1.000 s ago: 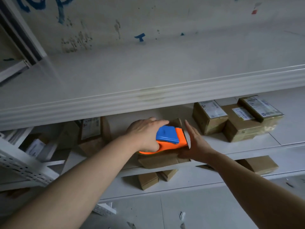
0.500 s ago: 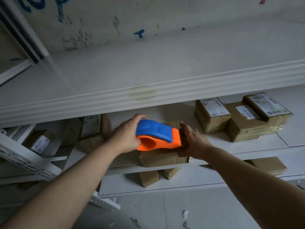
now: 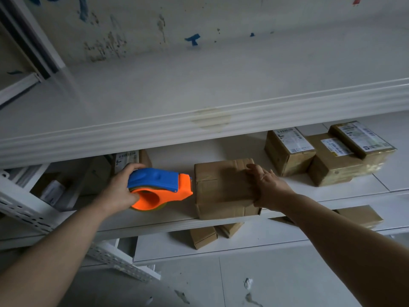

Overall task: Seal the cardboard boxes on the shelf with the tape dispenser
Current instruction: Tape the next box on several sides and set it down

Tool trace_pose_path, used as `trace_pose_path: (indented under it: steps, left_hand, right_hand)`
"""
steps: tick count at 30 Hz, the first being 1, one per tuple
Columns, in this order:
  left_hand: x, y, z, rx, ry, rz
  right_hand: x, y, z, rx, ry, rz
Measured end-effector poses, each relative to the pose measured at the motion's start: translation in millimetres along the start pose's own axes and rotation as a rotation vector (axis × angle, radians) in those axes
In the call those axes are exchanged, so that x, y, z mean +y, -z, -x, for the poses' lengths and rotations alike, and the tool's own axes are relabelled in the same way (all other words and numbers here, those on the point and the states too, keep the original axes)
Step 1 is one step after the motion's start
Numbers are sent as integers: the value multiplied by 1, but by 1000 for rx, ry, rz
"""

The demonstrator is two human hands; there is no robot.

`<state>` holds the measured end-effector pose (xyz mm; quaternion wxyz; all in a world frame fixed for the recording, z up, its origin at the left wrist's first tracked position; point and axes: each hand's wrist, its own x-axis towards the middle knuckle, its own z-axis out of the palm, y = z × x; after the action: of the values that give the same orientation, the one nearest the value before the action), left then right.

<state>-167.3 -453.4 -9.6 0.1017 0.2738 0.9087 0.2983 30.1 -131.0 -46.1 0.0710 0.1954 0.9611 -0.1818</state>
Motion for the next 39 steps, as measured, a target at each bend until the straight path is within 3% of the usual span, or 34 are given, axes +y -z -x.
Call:
trace_pose_path:
  steps: [10, 15, 18, 39]
  left_hand:
    - [0, -19, 3, -3, -26, -46]
    - [0, -15, 2, -4, -31, -98]
    - [3, -17, 5, 3, -43, -98]
    - [-9, -32, 11, 22, 9, -29]
  right_hand:
    - [-6, -5, -1, 16, 7, 44]
    - [-32, -25, 2, 91, 196, 301]
    - [-44, -46, 3, 33, 345, 350]
    - [-100, -52, -10, 60, 251, 265]
